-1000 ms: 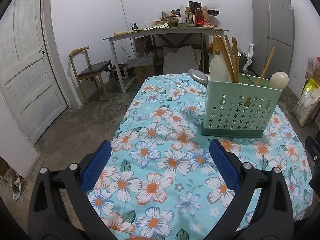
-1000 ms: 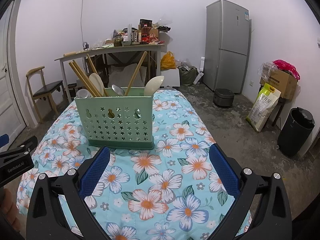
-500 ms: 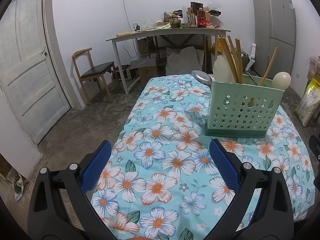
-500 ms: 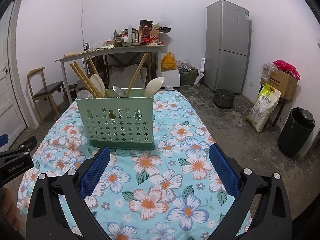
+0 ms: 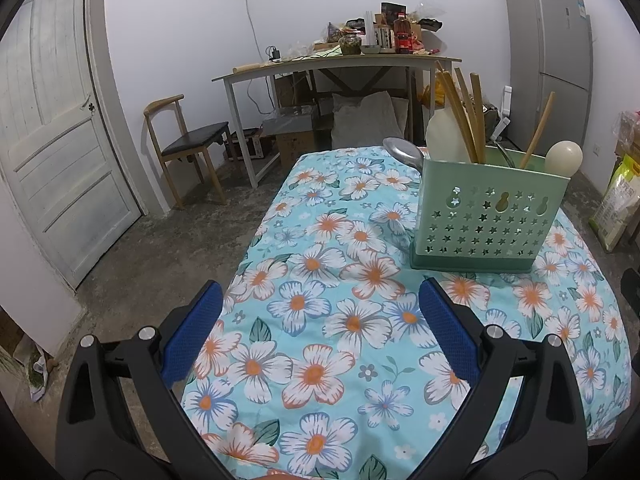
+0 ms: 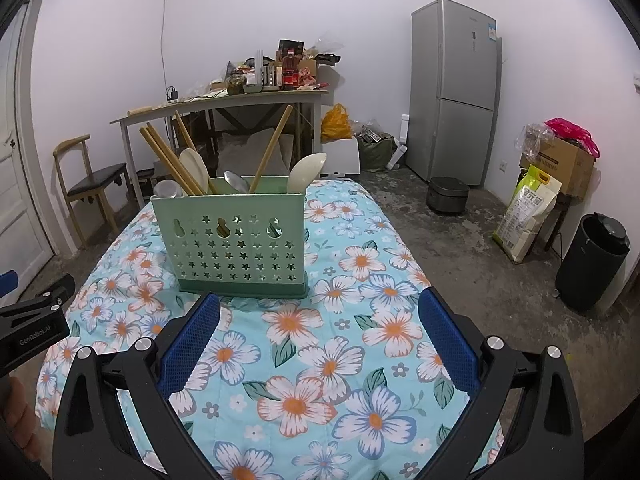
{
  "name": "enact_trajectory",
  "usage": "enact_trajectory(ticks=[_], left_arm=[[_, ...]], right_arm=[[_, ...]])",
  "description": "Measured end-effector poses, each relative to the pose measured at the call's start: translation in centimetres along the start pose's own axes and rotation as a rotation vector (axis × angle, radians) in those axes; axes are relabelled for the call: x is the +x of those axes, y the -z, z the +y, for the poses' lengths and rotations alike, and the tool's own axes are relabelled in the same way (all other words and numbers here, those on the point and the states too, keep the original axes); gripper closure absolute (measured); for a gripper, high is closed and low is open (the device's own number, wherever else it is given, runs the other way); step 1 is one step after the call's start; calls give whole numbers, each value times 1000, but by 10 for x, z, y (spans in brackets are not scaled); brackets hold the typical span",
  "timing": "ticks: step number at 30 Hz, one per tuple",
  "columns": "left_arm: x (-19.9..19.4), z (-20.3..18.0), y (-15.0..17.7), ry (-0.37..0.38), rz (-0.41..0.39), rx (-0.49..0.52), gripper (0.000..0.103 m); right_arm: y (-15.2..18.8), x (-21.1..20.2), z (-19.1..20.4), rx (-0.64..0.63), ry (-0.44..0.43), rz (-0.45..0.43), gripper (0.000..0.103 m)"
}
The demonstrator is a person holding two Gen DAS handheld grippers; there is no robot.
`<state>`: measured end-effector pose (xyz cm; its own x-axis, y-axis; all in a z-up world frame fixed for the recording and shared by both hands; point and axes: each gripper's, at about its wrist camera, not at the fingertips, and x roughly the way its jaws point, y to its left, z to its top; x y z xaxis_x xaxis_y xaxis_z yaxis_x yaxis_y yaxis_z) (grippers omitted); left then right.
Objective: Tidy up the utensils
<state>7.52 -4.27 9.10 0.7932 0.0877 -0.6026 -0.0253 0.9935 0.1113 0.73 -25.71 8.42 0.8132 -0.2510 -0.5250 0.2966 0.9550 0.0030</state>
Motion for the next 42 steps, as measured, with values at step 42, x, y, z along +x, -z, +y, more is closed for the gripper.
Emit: enact_trajectory(ticks=[42], left_arm=[[0,1,0,-6,-5,4,8]], right_arm=[[2,-1,1,5,-21,-6,6]])
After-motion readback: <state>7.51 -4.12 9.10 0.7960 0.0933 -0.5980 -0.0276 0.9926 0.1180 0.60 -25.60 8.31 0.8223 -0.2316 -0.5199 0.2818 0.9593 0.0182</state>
